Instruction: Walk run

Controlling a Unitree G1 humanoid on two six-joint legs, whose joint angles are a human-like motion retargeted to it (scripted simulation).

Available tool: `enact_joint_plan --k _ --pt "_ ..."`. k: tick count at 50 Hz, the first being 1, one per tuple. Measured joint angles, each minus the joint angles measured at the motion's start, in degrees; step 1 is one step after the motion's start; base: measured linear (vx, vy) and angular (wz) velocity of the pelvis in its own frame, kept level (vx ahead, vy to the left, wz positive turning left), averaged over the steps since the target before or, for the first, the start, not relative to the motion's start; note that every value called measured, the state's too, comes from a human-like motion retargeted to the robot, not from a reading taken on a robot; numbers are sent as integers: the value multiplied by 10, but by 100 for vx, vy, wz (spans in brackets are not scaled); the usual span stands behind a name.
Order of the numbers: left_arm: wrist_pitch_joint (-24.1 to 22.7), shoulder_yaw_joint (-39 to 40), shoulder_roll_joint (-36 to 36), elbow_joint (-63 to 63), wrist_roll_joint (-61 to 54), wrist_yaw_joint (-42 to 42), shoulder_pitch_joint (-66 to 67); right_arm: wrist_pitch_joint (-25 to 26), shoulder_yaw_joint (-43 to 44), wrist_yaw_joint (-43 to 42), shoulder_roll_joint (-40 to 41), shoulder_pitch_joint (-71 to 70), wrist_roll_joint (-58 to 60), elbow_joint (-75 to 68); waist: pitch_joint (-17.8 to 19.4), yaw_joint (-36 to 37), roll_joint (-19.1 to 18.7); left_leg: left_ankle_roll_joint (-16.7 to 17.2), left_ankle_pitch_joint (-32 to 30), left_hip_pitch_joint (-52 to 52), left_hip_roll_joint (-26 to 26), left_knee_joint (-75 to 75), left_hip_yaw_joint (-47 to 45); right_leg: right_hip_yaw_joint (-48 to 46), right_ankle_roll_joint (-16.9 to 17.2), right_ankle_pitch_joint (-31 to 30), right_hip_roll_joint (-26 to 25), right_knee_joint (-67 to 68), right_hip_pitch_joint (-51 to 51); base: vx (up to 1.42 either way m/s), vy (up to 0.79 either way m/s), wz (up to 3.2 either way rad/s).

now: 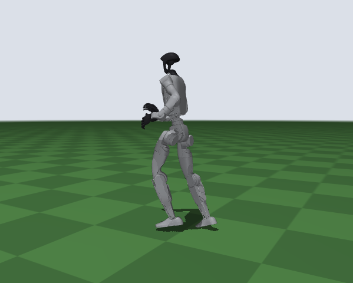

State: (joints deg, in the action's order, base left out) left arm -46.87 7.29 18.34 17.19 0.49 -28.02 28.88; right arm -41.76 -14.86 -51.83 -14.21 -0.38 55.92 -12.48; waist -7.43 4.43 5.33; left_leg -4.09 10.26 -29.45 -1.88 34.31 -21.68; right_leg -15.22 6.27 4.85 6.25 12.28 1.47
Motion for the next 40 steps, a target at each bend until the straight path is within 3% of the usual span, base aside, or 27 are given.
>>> enact_joint_plan --k 3,5,7,10,12,15,18,20,22,23,25,28,30,32,36,38,40 --pt "4 -7 6 -3 7 5 -11 22 25 108 7 28 -16 -1 17 42 -8 23 -2 9 20 -178 71 15 34 -135 -33 -12 -71 121 -11 -20" --pt "4 -20 -2 1 17 16 -54 26 46 202 27 47 -39 -17 30 49 -22 24 -42 21 17 -212 105 15 61 -198 -46 30 -99 138 -6 -1" --pt "0 -33 -4 3 42 27 -112 4 66 292 40 66 -69 -38 35 42 -32 -52 -10 24 20 -145 114 10 87 -226 -56 138 -80 143 -12 16" --pt "-2 -60 -1 20 62 30 -165 1 78 342 55 141 -83 -102 14 16 -53 -32 102 48 -9 -3 126 26 81 -137 -73 351 -1 206 -18 2" --pt "3 -64 -14 25 54 32 -215 -23 61 380 47 162 -104 -128 -10 -40 -69 -28 137 84 -10 -16 127 11 69 -77 -60 438 109 129 -16 -16" --pt "8 -84 -2 -5 40 46 -256 -46 70 437 15 195 -133 -140 -22 -93 -73 -16 117 161 16 -84 104 -44 -9 10 8 433 217 116 -12 -28" --pt "21 -104 9 -49 24 60 -265 -45 106 403 -15 223 -160 -110 -26 -152 -82 35 -19 246 39 -162 125 -123 -55 57 21 275 270 172 -22 60" --pt "37 -112 -1 -75 2 62 -250 -56 124 318 -29 230 -185 -83 -25 -188 -77 71 -147 297 49 -192 112 -105 -44 83 1 131 284 141 -20 82" --pt "56 -108 -17 -97 -24 53 -230 -80 117 172 -31 210 -179 -55 -11 -196 -52 78 -245 342 62 -180 57 -64 -47 83 0 48 277 133 -18 -22" --pt "63 -97 -24 -106 -34 46 -221 -78 108 89 -29 192 -155 -40 0 -194 -32 72 -288 353 78 -151 42 -35 -69 45 5 32 269 112 -8 -70" --pt "63 -68 -35 -105 -34 38 -203 -46 63 -17 -16 145 -83 -27 13 -196 -16 92 -330 329 73 -39 21 10 -146 77 -5 81 257 122 -6 -65" --pt "36 -50 -48 -49 13 26 -152 -53 21 17 14 95 -60 -68 -4 -177 -1 80 -203 260 63 143 20 76 -105 107 15 187 247 199 -8 19" --pt "21 -58 -60 -7 27 8 -117 -99 11 88 46 44 -125 -101 -15 -110 11 77 -123 151 59 240 47 78 -85 140 26 174 192 211 -1 -18" --pt "10 -56 -72 27 6 -8 -87 -104 8 180 54 1 -198 -108 -16 -81 -2 65 -67 78 34 232 72 70 -71 123 -2 119 129 152 2 -3" --pt "-3 -21 -59 26 -17 -15 -24 -12 15 335 41 -33 -227 -73 -8 -13 -8 13 -11 15 -20 19 14 36 -23 -17 -22 12 1 143 -3 -58" --pt "-8 -16 -47 19 -11 -12 -10 53 33 394 37 -40 -222 -57 4 26 -8 26 -2 16 -3 -127 39 29 0 -112 -29 -12 -52 139 -8 -73" --pt "-9 -20 -41 14 -3 -3 -20 73 37 450 33 -49 -223 -42 16 39 -4 62 5 18 11 -217 98 37 23 -191 -33 1 -88 151 -9 -24"
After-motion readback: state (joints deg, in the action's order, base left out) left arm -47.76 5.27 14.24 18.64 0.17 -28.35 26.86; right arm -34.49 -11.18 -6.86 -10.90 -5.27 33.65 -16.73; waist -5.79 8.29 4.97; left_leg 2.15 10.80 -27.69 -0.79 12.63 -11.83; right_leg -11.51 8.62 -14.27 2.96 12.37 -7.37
